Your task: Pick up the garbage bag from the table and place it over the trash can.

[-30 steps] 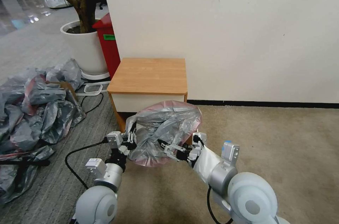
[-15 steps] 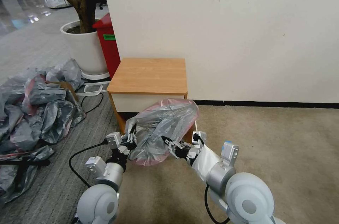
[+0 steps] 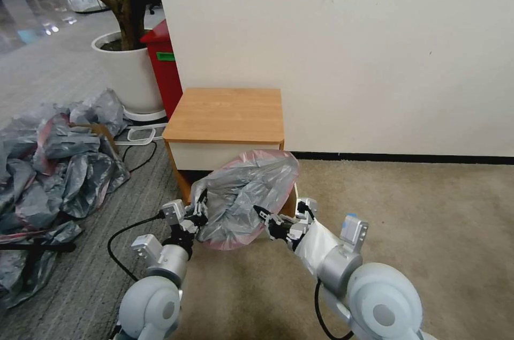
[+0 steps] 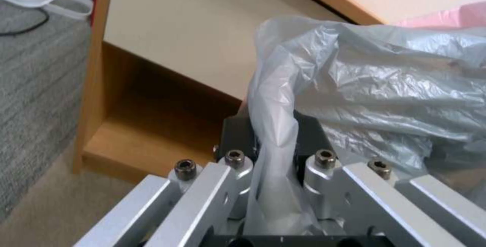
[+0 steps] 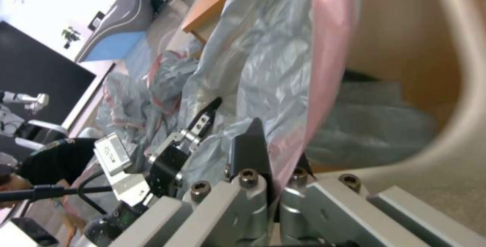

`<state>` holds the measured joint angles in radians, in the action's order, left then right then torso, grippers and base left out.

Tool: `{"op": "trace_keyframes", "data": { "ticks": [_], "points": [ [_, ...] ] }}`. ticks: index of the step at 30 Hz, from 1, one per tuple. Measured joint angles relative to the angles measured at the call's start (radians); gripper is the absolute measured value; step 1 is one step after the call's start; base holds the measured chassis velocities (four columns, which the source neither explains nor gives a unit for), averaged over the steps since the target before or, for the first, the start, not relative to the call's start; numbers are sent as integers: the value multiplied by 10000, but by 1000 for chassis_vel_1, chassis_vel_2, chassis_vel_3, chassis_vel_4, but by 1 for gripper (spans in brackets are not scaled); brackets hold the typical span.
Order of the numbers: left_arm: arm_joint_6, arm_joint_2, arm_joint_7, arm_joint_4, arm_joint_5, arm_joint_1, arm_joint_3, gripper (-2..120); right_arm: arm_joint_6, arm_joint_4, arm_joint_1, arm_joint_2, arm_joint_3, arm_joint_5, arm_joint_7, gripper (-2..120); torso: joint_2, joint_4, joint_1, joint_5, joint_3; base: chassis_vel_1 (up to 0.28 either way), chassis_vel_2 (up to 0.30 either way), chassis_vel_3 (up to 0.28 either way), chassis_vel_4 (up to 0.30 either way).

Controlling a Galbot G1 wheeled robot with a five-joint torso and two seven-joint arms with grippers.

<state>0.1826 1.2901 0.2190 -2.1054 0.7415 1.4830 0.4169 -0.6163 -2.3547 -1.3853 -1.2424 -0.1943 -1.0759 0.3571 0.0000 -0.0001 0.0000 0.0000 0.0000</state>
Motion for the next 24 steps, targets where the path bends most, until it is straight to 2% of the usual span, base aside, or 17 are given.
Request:
{"op": "trace_keyframes", "data": {
  "ticks": [8,17,19,20,24],
  "points": [
    [255,-16,290,60,769,-215,231,9,-79,-461,-663,696,-884,-671,-2,0,0,0,0,0,0,0,0,0,0],
    [313,25,339,83,849,-304,246,9,-250,-797,-999,711,-1067,-672,-6,0,0,1,0,1,-1,0,0,0,0],
    [314,24,361,115,834,-317,246,9,-248,-1091,-1270,649,-1259,-628,-10,10,0,1,0,-1,-1,0,0,0,0],
    [314,24,361,115,834,-317,246,9,-248,-1091,-1270,649,-1259,-628,-10,10,0,1,0,-1,-1,0,0,0,0],
    [314,20,480,139,825,-369,239,9,-47,-1436,-1682,540,-1566,-378,-12,25,0,0,0,-1,-1,0,0,0,0]
  ]
}}
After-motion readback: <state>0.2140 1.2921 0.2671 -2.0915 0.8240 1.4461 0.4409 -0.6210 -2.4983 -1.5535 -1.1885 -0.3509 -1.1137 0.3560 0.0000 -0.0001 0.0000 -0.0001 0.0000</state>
